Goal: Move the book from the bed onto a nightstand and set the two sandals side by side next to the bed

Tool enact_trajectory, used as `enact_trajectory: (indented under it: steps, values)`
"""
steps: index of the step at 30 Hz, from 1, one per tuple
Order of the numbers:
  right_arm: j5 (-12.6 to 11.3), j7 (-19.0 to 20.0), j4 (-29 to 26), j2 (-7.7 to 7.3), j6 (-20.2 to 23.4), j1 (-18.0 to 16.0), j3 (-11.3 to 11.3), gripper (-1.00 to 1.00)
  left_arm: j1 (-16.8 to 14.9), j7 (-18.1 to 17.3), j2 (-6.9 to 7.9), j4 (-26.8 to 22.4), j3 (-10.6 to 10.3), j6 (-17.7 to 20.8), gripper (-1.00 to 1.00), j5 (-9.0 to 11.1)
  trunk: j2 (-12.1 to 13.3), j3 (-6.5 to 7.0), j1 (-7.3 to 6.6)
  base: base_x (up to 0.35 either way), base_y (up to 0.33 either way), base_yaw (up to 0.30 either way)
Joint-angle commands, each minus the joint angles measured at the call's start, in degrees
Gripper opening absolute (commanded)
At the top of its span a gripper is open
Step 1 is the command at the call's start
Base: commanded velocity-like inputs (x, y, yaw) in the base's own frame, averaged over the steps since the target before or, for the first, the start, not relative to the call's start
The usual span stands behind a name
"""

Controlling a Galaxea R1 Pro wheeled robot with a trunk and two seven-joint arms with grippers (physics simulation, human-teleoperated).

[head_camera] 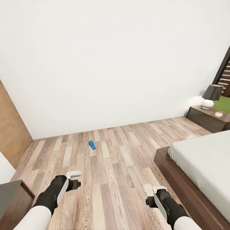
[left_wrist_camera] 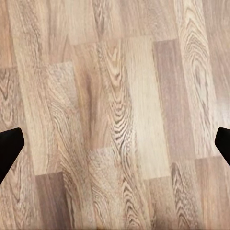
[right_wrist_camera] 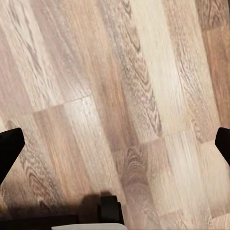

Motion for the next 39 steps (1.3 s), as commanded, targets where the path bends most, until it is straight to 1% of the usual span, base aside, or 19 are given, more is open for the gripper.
enact_trajectory:
  steps: [1, 9, 31, 39]
  values:
    - [0.0, -0.2, -0.1, 0.02, 0.3, 0.0, 0.0, 1.0, 0.0, 0.0, -0.02, -0.1, 0.1, 0.3, 1.0, 0.0, 0.0, -0.15, 0.0, 0.003, 0.0, 0.0]
    - [0.0, -0.3, -0.1, -0.03, 0.2, 0.0, -0.1, 1.0, 0.0, -0.1, -0.06, -0.1, 0.1, 0.3, 1.0, -0.1, 0.0, -0.87, 0.0, 0.001, 0.0, 0.0]
    - [0.0, -0.4, -0.1, 0.0, 0.2, 0.0, -0.1, 1.0, 0.0, -0.1, -0.11, -0.1, 0.1, 0.3, 1.0, -0.1, 8.8, 1.09, -4.83, 0.0, 0.0, 0.0]
    - [0.0, -0.4, -0.1, -0.03, 0.1, 0.0, -0.1, 1.0, 0.0, -0.1, -0.12, -0.2, 0.1, 0.2, 1.0, -0.1, 8.8, 0.36, -4.83, 0.0, 0.0, 0.0]
